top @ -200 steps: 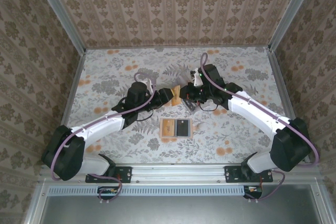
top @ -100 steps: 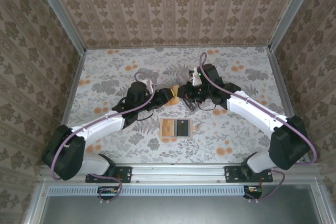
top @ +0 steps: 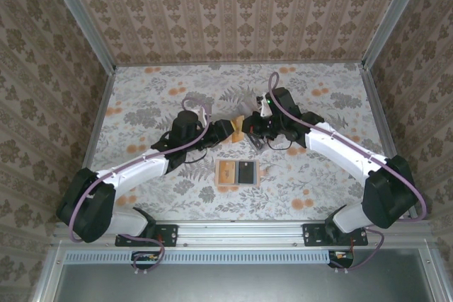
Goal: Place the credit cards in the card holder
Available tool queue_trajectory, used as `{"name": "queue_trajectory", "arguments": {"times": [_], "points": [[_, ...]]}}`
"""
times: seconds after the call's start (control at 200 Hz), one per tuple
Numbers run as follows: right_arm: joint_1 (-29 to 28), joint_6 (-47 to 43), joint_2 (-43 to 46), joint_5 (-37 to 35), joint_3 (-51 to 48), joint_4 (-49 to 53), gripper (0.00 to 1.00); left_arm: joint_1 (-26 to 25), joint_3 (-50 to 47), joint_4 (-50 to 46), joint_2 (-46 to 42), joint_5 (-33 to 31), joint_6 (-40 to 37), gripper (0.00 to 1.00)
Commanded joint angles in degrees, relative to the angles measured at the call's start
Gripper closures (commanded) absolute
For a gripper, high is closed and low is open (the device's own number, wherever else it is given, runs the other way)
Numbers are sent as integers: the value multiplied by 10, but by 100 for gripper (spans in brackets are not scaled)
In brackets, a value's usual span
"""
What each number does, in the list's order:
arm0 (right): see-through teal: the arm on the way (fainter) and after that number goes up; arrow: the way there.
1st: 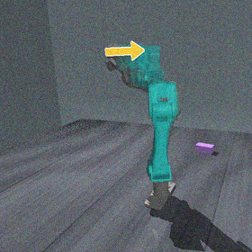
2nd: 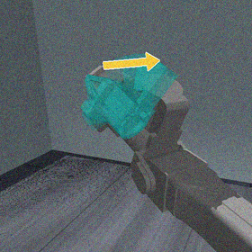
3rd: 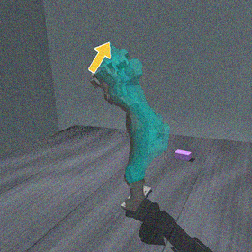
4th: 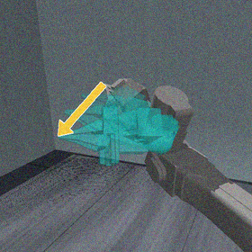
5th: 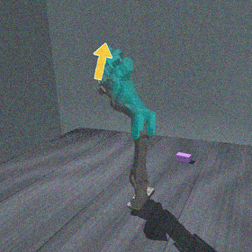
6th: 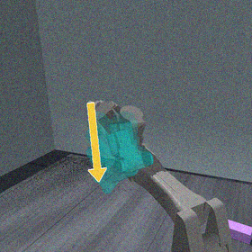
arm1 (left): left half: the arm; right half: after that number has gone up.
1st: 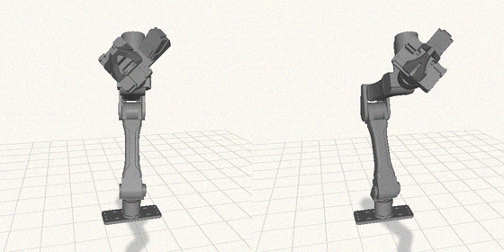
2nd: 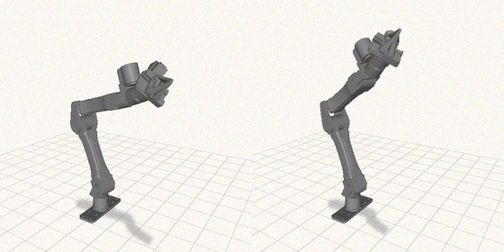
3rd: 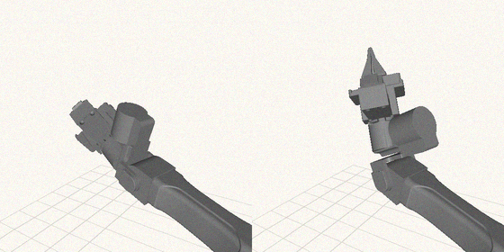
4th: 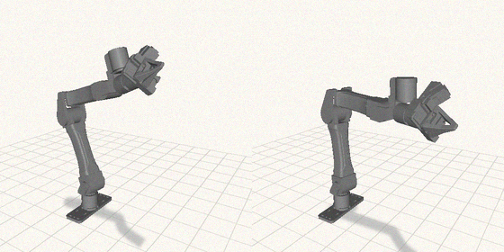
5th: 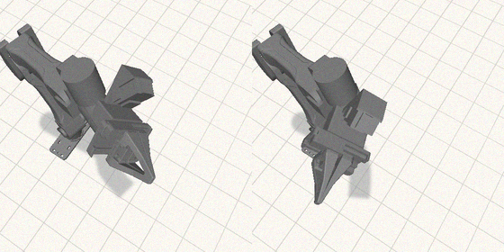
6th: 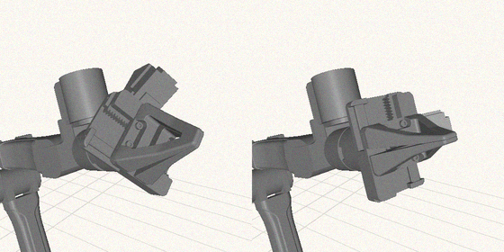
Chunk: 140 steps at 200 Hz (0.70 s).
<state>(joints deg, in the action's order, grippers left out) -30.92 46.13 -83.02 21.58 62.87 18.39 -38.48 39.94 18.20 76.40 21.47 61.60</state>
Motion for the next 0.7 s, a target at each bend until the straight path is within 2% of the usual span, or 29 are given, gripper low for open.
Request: {"name": "queue_trajectory", "arguments": {"times": [0.0,0.085,0.225,0.405,0.695], "points": [[-3,-28,29,-91,-25,91,93,3,-14,-83,-20,-31,-31,49],[-15,-33,48,-138,-52,121,93,2,-24,-143,-30,-54,-54,45],[-42,-7,66,-163,-120,105,93,-6,-44,-208,-38,-78,-83,44],[-69,23,69,-170,-177,49,93,-18,-64,-233,-38,-86,-92,44],[-83,30,46,-177,-197,14,93,-38,-58,-239,-6,-97,-104,45]]}}
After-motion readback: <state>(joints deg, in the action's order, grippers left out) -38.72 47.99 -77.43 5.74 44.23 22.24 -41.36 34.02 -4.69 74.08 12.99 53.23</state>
